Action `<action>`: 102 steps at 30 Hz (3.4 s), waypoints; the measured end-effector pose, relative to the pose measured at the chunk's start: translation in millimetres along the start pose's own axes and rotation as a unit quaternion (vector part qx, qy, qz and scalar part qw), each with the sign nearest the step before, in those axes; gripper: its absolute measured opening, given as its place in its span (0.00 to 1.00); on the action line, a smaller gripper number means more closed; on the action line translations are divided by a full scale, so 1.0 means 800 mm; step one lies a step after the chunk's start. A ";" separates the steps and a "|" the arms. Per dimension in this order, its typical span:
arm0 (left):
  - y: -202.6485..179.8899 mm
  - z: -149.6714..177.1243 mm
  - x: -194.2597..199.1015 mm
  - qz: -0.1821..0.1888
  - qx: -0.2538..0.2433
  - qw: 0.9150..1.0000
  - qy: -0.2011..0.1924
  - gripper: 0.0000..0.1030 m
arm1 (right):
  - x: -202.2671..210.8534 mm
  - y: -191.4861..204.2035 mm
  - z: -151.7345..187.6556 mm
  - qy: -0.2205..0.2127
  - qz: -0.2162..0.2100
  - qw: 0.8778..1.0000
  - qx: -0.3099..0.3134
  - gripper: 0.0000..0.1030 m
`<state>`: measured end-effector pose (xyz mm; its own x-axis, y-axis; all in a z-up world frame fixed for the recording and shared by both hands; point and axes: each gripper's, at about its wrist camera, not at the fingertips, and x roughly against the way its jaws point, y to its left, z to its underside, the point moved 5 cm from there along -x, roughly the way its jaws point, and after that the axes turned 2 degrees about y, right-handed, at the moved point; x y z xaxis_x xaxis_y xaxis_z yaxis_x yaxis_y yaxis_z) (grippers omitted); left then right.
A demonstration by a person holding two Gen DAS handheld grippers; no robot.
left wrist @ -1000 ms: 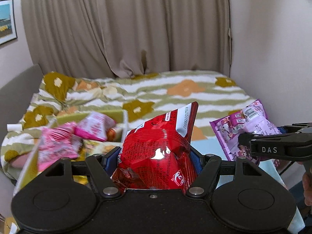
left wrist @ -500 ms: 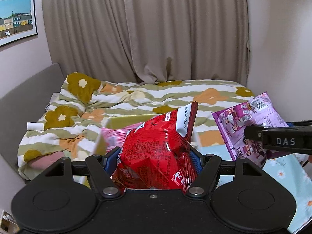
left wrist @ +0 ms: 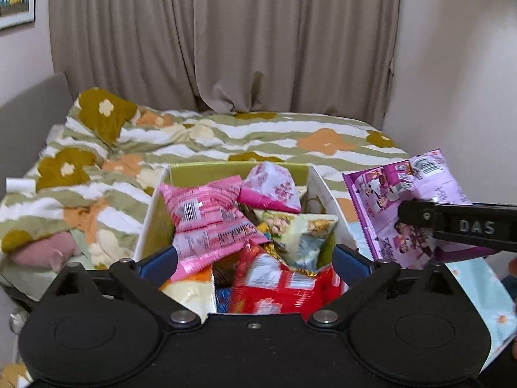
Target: Organize snacks
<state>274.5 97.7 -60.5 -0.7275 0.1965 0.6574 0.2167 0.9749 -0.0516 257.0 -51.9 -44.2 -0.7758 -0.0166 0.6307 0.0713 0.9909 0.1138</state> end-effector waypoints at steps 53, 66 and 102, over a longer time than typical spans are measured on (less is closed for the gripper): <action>-0.036 0.038 0.180 -0.071 -0.006 0.995 -0.072 1.00 | 0.183 -0.038 0.042 -0.032 0.021 0.997 0.065 1.00; -0.083 0.084 0.202 -0.058 -0.011 0.996 -0.071 1.00 | 0.226 -0.096 0.119 -0.008 0.067 0.997 0.036 1.00; -0.094 0.087 0.195 -0.045 -0.030 0.996 -0.065 1.00 | 0.227 -0.112 0.131 0.001 0.081 0.997 0.015 1.00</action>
<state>99.3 62.1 -6.2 -0.8231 0.1248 0.5541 0.1827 0.9819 0.0502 43.9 -129.9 -20.2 -0.7546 0.1445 0.6401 0.1771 0.9841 -0.0134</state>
